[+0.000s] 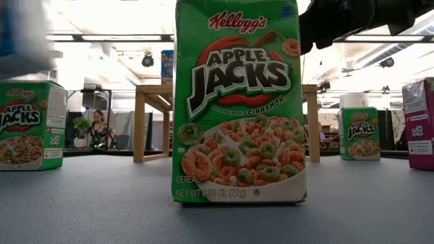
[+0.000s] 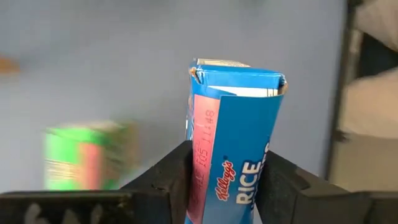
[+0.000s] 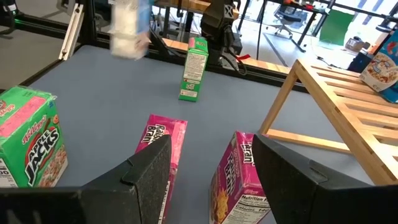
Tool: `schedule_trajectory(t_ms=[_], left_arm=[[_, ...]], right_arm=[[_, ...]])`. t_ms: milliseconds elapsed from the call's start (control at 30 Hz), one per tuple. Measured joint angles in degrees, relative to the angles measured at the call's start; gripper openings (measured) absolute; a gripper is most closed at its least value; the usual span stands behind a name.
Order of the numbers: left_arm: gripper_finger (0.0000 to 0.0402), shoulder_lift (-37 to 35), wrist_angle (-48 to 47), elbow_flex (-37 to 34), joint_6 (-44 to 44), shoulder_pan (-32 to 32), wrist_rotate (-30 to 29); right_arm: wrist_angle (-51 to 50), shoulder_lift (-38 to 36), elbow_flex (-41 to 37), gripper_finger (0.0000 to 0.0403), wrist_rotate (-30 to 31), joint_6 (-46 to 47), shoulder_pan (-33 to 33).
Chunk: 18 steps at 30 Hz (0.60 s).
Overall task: Stack cereal on shelf
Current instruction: Put the blue cereal box on the shelf aligned with the other blue cereal boxes
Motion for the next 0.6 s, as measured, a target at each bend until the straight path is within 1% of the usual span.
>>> schedule_trajectory(t_ms=[133, 267, 400, 600], left_arm=[[0.0130, 0.00, -6.76, 7.99, 10.39, 4.34, -5.36], [0.0130, -0.02, -10.85, 13.60, 19.05, 10.91, -6.54], [0.0130, -0.22, -11.00, 14.83, 28.87, 18.25, -7.35], [0.0130, -0.42, -10.64, 14.76, 42.53, 30.80, -6.07]], right_arm=[[-0.02, 0.00, 0.00, 0.0214, 0.02, -0.04, 0.00], [-0.04, 0.00, 0.00, 0.0214, 0.02, 0.02, 0.00], [-0.04, 0.00, 0.00, 0.0214, 0.02, 0.00, 0.00], [-0.05, 0.00, 0.00, 0.0214, 0.03, 0.71, 0.00]])
